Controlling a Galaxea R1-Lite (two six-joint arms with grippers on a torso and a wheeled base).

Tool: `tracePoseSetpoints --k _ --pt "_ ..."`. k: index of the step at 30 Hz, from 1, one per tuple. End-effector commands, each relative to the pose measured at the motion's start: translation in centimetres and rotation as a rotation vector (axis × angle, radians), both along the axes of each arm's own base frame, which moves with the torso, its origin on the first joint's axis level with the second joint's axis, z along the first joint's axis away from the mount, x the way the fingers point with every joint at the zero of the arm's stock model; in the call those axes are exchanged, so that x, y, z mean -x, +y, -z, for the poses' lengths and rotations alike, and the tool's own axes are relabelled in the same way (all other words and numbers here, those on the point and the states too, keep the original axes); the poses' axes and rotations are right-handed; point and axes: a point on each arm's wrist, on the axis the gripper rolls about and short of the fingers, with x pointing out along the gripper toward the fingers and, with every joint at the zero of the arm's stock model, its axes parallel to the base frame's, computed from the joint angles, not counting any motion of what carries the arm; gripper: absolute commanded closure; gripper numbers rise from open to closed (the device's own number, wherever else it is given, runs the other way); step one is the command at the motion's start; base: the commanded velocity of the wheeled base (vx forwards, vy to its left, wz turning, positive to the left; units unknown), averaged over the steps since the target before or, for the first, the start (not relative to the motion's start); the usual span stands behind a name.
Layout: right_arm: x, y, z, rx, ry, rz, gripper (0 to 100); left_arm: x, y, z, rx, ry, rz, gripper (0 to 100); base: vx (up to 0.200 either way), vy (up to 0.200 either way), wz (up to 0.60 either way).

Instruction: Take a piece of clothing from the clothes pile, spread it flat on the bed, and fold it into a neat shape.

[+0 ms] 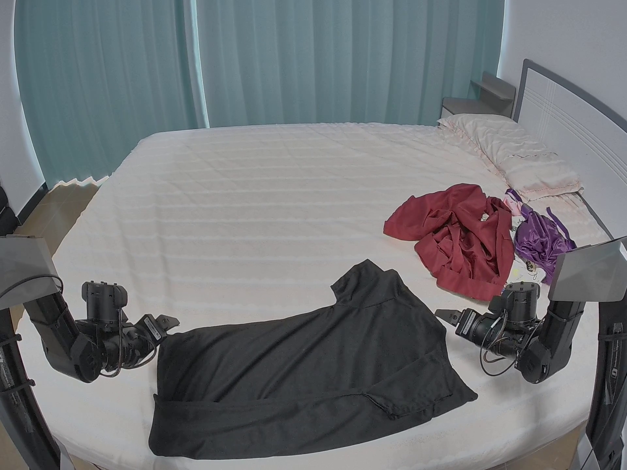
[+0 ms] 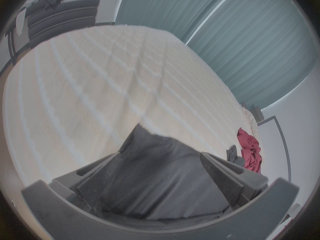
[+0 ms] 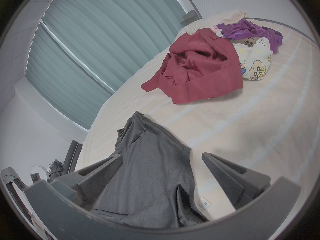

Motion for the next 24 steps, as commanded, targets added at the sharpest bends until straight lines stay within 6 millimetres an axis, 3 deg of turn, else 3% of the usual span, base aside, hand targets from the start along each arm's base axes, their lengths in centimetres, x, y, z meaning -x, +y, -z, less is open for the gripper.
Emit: tracePoseSetpoints --k 1,8,11,17,23,24 --pt "0.2 0.4 0.1 0.003 0.006 -0.016 0 -2.0 0.2 0.4 -0.051 -0.030 0.002 0 0.000 0.000 0.00" --pt "0.3 0.5 0.1 0.003 0.007 -0.017 0 -3.6 0.6 3.0 -0.151 0.004 0.087 0 0.000 0.000 0.00" --pt "0.3 0.4 0.1 0.004 0.007 -0.017 0 -4.5 0.7 5.1 -0.194 0.021 0.132 0 0.000 0.000 0.00" --pt "0.3 0.4 0.2 0.004 0.008 -0.017 0 -5.5 0.7 6.5 -0.197 -0.022 0.135 0 0.000 0.000 0.00" --pt "0.3 0.4 0.4 0.005 0.014 -0.017 0 -6.0 0.9 6.5 -0.194 -0.036 0.133 0 0.000 0.000 0.00" --pt "0.2 0.4 0.5 0.006 0.016 -0.017 0 -6.0 0.9 6.6 -0.190 -0.032 0.139 100 0.000 0.000 0.00"
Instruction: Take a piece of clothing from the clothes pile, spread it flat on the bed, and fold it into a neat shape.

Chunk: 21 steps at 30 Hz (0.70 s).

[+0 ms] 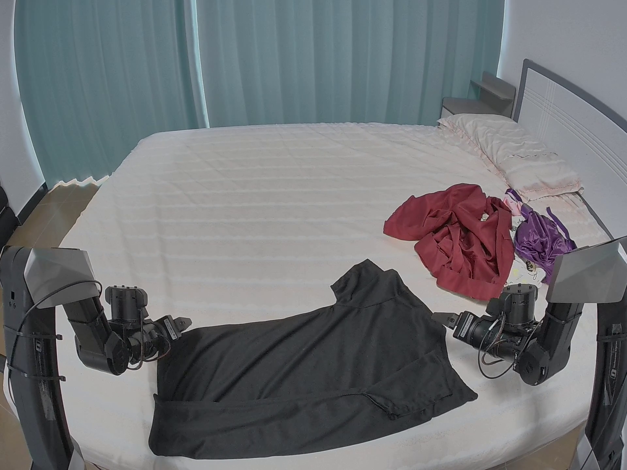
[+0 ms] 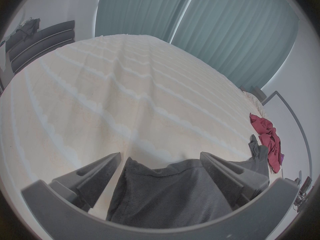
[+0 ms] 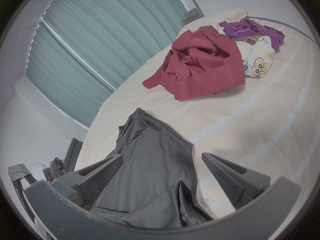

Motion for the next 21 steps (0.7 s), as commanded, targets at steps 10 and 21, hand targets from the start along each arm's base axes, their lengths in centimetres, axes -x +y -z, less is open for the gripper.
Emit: tracePoseSetpoints --k 10,21 --pt "-0.3 0.1 0.0 0.003 -0.010 -0.006 0 -0.3 0.4 0.7 0.013 0.002 -0.003 100 0.000 0.000 0.00" --pt "-4.3 2.0 -1.1 0.012 -0.043 -0.051 0 -0.5 1.5 -0.9 0.012 -0.069 -0.037 100 0.000 0.000 0.00"
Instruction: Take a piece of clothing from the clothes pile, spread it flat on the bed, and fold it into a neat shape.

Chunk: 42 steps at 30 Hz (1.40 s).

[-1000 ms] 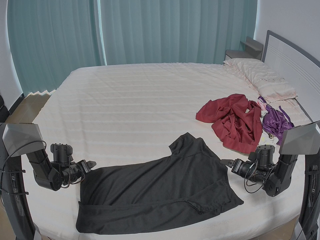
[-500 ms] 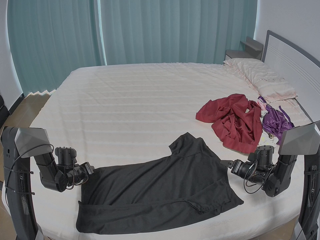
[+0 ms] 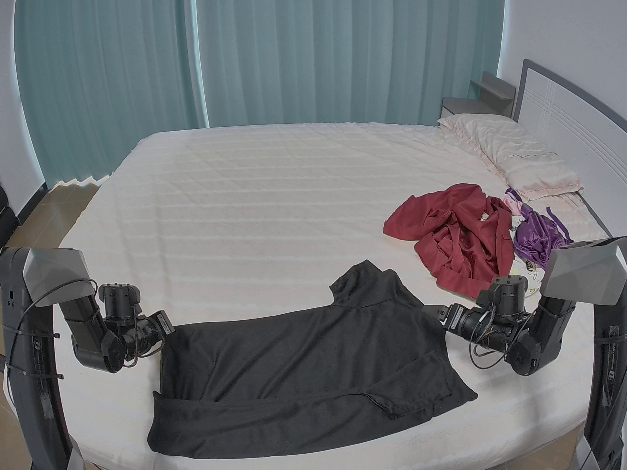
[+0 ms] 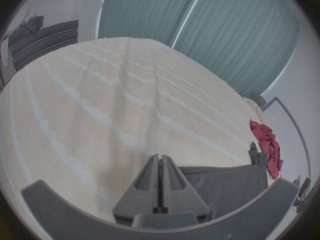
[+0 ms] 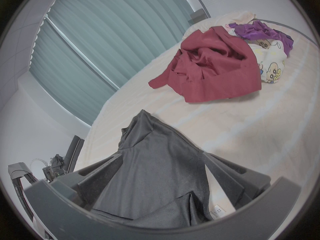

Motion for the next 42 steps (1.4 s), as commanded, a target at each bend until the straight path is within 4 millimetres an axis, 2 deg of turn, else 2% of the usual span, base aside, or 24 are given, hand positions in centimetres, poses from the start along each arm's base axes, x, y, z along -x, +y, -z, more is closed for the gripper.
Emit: tracePoseSetpoints --k 1,3,7,14,21,33,40,41,42 --pt "-2.3 0.8 -0.8 0.002 -0.021 -0.017 0 0.0 0.2 -0.8 0.000 -0.027 -0.005 100 0.000 0.000 0.00" --pt "-4.6 1.3 -1.6 0.006 -0.035 -0.021 0 -0.1 0.2 -1.1 -0.001 -0.055 -0.008 100 0.000 0.000 0.00" --pt "-6.4 2.9 -1.0 0.020 -0.015 -0.054 0 -0.2 0.1 -1.2 0.014 -0.074 -0.018 100 0.000 0.000 0.00" --pt "-8.8 3.5 1.3 0.179 -0.047 -0.146 0 0.2 0.1 -1.0 0.041 -0.059 -0.032 100 0.000 0.000 0.00" --pt "-10.7 3.9 2.4 0.294 -0.077 -0.225 0 0.6 -0.1 -0.8 0.045 -0.043 -0.027 100 0.000 0.000 0.00" --pt "-13.6 5.5 2.5 0.278 -0.166 -0.256 0 0.9 -0.1 -0.7 0.062 -0.032 -0.039 100 0.000 0.000 0.00" --pt "-14.0 5.7 3.6 0.279 -0.153 -0.263 0 0.9 -0.1 -0.7 0.063 -0.033 -0.039 100 0.000 0.000 0.00" --pt "-14.0 5.8 3.6 0.280 -0.152 -0.263 100 0.9 -0.1 -0.7 0.063 -0.033 -0.039 100 0.000 0.000 0.00" --pt "-14.0 5.9 3.7 0.280 -0.152 -0.265 100 0.9 -0.1 -0.7 0.063 -0.033 -0.039 100 0.000 0.000 0.00"
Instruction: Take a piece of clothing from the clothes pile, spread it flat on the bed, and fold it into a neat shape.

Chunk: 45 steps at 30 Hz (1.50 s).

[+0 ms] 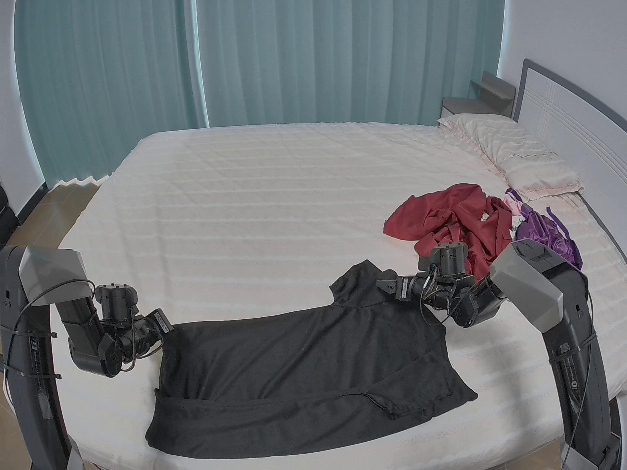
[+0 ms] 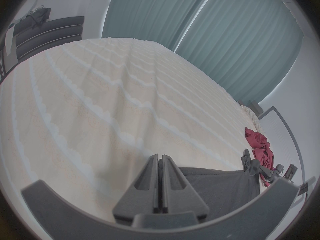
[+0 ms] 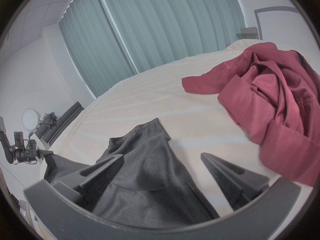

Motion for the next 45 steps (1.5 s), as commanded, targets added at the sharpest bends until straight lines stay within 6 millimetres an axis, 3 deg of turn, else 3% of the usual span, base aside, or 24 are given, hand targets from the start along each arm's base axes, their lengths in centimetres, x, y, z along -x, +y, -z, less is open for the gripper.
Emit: tracePoseSetpoints --k 1,9,15,29,36,45 --pt "-0.1 0.3 0.9 0.001 0.010 -0.007 100 0.0 0.0 0.0 0.000 -0.002 0.000 100 0.000 0.000 0.00" --pt "-0.2 -0.2 -0.2 -0.007 -0.016 0.017 100 -0.1 0.1 -0.1 -0.001 -0.008 -0.005 100 0.000 0.000 0.00" --pt "-0.3 -0.4 -3.5 -0.093 -0.048 0.081 100 -0.4 0.5 -0.4 -0.004 -0.038 -0.015 100 0.000 0.000 0.00" --pt "1.4 -2.3 -4.5 -0.084 -0.017 0.117 100 -0.3 1.6 -1.3 -0.010 -0.067 -0.048 100 0.000 0.000 0.00" --pt "2.5 -2.2 -3.2 -0.017 0.003 0.088 100 -0.2 1.7 -2.0 -0.009 -0.084 -0.051 100 0.000 0.000 0.00" --pt "2.4 -2.1 -3.6 -0.008 -0.068 0.083 100 0.1 2.1 -2.6 -0.011 -0.093 -0.061 100 0.000 0.000 0.00"
